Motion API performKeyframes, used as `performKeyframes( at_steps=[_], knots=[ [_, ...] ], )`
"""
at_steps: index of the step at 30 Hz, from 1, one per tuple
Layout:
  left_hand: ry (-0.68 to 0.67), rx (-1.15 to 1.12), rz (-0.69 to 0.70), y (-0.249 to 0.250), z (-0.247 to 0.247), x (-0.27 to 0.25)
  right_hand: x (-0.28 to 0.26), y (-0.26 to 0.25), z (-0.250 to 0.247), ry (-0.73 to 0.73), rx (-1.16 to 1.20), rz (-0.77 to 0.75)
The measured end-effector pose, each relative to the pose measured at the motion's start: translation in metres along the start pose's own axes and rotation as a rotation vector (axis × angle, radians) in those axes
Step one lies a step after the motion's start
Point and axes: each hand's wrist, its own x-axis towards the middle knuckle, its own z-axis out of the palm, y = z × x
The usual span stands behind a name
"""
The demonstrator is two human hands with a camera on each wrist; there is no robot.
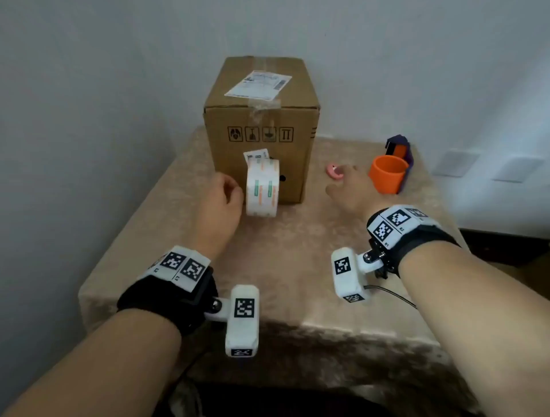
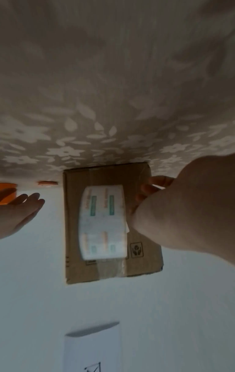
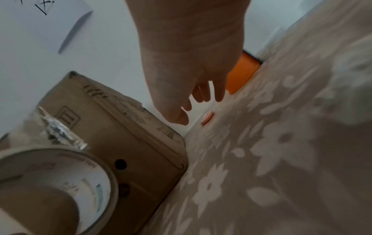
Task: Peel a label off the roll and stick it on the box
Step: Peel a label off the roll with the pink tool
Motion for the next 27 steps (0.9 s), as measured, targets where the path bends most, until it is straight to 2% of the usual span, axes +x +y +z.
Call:
performKeyframes(
  at_steps=[2, 6, 10, 15, 23, 27],
  knots=[
    [0.011, -0.001, -0.013, -0.003, 0.002, 0.007, 0.015, -0.002, 0.002, 0.002, -0.032, -0.012],
    [0.025, 0.022, 0.005, -0.008, 0.007, 0.015, 0.043, -0.004, 0.01, -0.04, -0.012, 0.057],
    [0.049, 0.034, -0.005, -0.017, 0.007, 0.022, 0.052, -0.003, 0.018, -0.136, -0.066, 0.046],
    [0.043, 0.081, -0.014, -0.024, 0.006, 0.025, 0.037, -0.012, 0.018, -0.086, -0.047, 0.015],
    [0.033, 0.001, 0.032, -0.015, -0.001, 0.024, 0.0, -0.012, 0.019, -0.021, 0.079, 0.013],
    [0.047, -0.064, 0.016, -0.008, -0.006, 0.024, -0.02, -0.011, 0.014, 0.072, 0.334, 0.013]
  ],
)
